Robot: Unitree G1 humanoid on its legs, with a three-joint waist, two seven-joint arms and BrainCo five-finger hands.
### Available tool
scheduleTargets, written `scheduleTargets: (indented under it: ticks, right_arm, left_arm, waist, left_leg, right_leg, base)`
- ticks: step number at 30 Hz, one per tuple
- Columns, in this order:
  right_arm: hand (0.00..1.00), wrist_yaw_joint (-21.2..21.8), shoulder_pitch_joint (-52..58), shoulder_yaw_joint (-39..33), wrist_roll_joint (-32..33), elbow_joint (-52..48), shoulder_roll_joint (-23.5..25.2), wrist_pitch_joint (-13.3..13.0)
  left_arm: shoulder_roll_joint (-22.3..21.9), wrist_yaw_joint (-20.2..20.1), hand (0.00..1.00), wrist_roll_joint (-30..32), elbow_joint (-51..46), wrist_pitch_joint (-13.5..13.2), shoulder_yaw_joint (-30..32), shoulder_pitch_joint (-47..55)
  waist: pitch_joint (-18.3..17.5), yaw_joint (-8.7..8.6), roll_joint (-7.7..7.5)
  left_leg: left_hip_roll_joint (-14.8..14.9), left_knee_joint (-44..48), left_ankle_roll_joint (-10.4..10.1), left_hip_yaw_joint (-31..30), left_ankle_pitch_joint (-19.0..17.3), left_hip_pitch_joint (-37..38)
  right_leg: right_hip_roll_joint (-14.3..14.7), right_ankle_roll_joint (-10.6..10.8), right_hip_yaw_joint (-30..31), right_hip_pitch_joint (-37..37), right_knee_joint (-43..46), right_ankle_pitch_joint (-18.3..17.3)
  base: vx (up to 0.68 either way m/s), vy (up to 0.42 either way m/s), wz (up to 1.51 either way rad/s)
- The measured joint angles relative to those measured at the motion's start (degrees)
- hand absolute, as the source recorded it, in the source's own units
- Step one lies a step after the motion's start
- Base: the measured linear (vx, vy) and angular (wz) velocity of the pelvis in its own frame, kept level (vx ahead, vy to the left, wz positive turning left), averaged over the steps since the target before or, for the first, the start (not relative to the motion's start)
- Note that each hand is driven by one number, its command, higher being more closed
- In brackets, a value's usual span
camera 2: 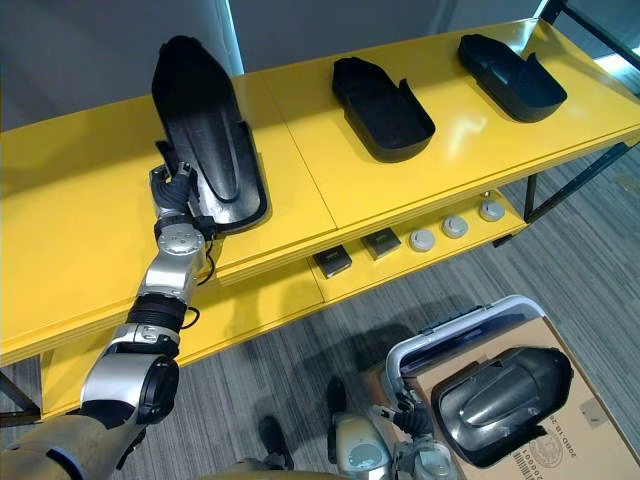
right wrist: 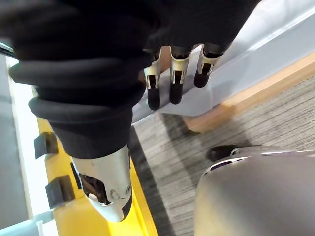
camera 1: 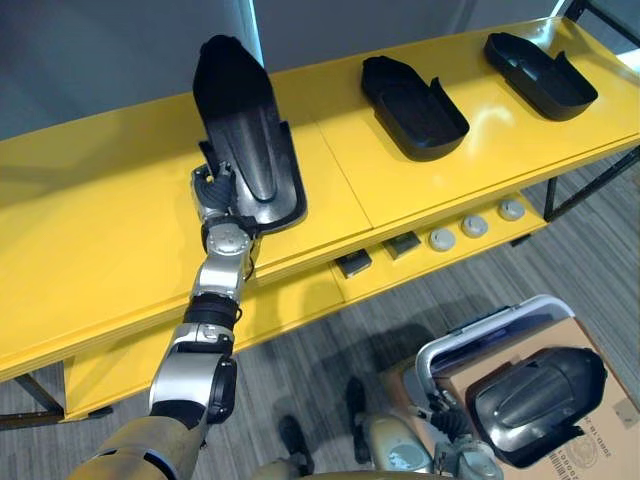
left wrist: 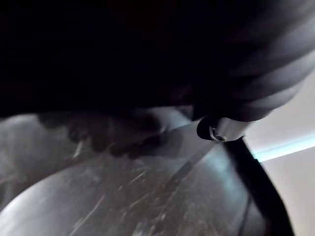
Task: Walk over and take plastic housings, then place them on the shelf
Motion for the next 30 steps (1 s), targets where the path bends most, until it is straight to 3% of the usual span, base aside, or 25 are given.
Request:
scheduleTargets:
  ticks: [11,12,14,16,17,22,26,30]
  right_arm:
    - [0.0,-0.11,0.14,0.08,0.02,0.0,-0.18,-0.56]
    - [0.0,-0.17,0.15,0.01,0.02,0.01,-0.17,-0.57]
    - [0.0,-0.19,0.15,-0.13,0.04,0.1,-0.19,-0.6]
    - [0.0,-0.46,-0.01,-0.24,0.12,0.17,-0.31,-0.89]
    - [0.0,-0.62,-0.01,-0.29,0.18,0.22,-0.29,-0.97]
    - [0.0,-0.69,0.03,-1.3,1.25,1.07,-0.09,-1.17]
    - [0.0,-0.4,0.25,-1.54,1.26,2.73,-0.84,-2.13]
    - [0.0,-0.04,0.21,-1.41,1.24,2.85,-1.23,-2.39]
  left_arm:
    - [-0.29,4.32,0.0,-2.52,-3.23,-0.04,1.32,-0.16]
    - [-1.6,5.1,0.0,-2.43,-11.08,-0.1,0.68,0.4]
    - [-2.31,5.52,0.0,-2.24,-17.23,-0.52,-0.58,1.31]
    - [-3.39,5.49,0.0,0.53,-27.91,-2.59,-3.34,4.83]
    - [-3.89,5.26,1.0,2.23,-31.3,-3.08,-4.24,6.78]
    - [-6.78,2.43,1.0,10.68,-41.47,-4.55,-10.37,21.35]
    - [-7.23,-0.64,1.0,17.09,-43.75,-6.03,-14.24,28.87]
    - [-7.1,-3.8,1.0,20.98,-43.93,-7.0,-17.42,33.22]
  waist:
    - [0.98,0.05,0.13]
    - [1.02,0.07,0.19]
    - [1.07,0.2,0.28]
    - [1.33,0.26,0.74]
    - [1.44,0.3,0.93]
    - [1.77,0.64,1.51]
    - [2.11,1.94,2.32]
    - [2.03,1.95,2.8]
  left_leg:
    - [0.09,-0.2,0.08,-0.46,0.02,-0.33]
    - [0.03,0.05,0.38,-1.1,0.27,-0.62]
    - [0.01,0.06,0.49,-1.19,0.49,-0.62]
    - [-0.16,0.08,0.48,-1.37,0.48,-0.57]
    - [-0.23,0.08,0.48,-1.42,0.47,-0.52]
    - [-0.35,0.07,0.37,-1.62,0.17,0.58]
    - [-0.24,-0.22,0.74,-1.78,-0.21,0.77]
    - [0.04,-0.31,0.86,-1.59,-0.28,0.66]
  right_leg:
    - [0.0,-0.14,-0.41,-0.12,-0.16,0.16]
    - [-0.2,-0.14,-1.11,-0.12,-0.17,0.16]
    - [-0.27,-0.15,-1.3,-0.01,-0.17,0.15]
    - [-0.44,-0.14,-1.4,0.18,-0.21,0.15]
    - [-0.51,-0.14,-1.41,0.26,-0.21,0.15]
    - [-0.62,-0.01,-1.46,1.62,-0.54,0.05]
    - [-0.47,0.13,-1.51,2.22,-1.26,0.11]
    - [-0.28,0.75,-1.61,2.29,-1.74,-0.08]
  base:
    - [-0.01,-0.009,0.02]
    - [0.06,0.001,0.17]
    - [0.05,0.004,0.11]
    - [0.05,0.018,0.05]
    - [0.03,0.019,0.03]
    - [0.0,0.003,0.01]
    - [-0.05,-0.007,0.03]
    - [-0.03,-0.018,0.01]
